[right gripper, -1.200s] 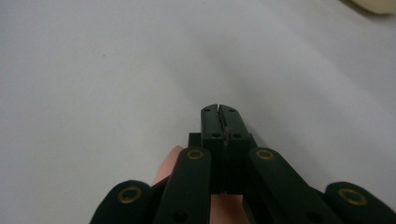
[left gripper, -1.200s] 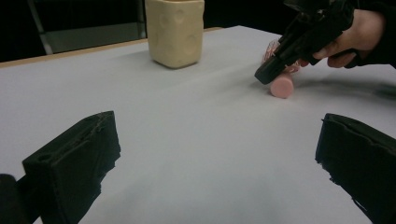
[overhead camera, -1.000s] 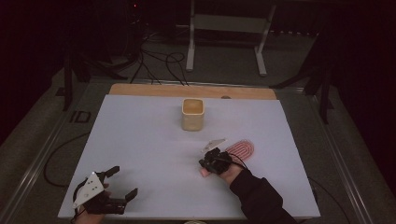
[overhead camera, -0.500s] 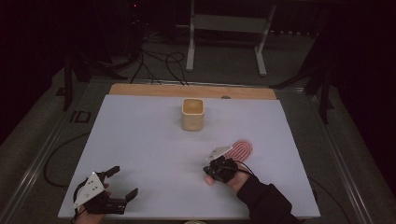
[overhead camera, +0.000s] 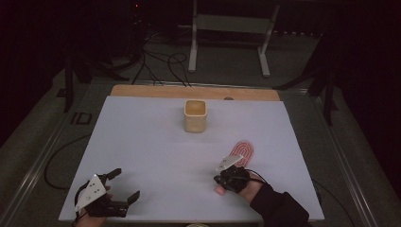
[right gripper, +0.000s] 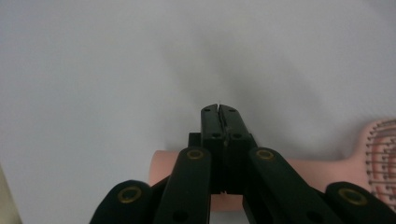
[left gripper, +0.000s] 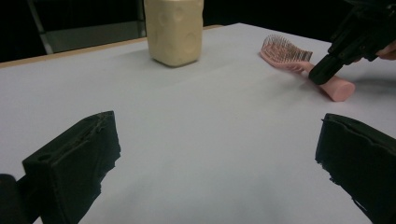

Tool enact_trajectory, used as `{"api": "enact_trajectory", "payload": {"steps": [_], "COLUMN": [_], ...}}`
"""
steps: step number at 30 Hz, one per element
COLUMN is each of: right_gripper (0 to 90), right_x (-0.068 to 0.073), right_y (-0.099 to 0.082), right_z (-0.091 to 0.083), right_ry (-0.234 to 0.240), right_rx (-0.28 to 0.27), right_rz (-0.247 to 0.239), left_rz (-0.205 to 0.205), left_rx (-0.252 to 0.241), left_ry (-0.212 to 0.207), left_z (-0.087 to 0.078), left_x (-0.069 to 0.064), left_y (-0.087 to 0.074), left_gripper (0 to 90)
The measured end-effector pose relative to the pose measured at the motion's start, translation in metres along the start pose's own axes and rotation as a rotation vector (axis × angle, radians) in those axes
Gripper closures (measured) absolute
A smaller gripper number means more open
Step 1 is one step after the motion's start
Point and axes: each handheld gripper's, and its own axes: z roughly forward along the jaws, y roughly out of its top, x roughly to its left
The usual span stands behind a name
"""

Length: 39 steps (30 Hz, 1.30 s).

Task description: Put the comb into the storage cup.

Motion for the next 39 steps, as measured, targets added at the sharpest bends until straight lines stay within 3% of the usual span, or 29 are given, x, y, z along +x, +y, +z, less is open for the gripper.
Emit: {"api": "enact_trajectory", "payload": {"steps": [15, 21, 28, 39], "right_gripper": [90.0, 90.0, 90.0, 90.0], "right_x": [0.000, -0.004, -0.013, -0.025], "right_y": [-0.024, -0.036, -0.054, -0.076], "right_z": [-0.016, -0.023, -0.036, -0.050], "right_ry": [0.006, -0.012, -0.010, -0.047], "right_rx": [0.031, 0.041, 0.045, 0.063], "right_rz": [0.010, 0.016, 0.053, 0.094], "left_rz": [-0.005, -0.002, 0.004, 0.005], "left_rx": [-0.001, 0.000, 0.006, 0.007], "left_ry": [0.000, 0.000, -0.002, -0.001], "left_z": [0.001, 0.000, 0.002, 0.002], "left_x": [0.000, -0.001, -0.002, -0.002], "left_y": [0.000, 0.000, 0.000, 0.000], "left_gripper": [0.4, 0.4, 0.4, 0.4]}}
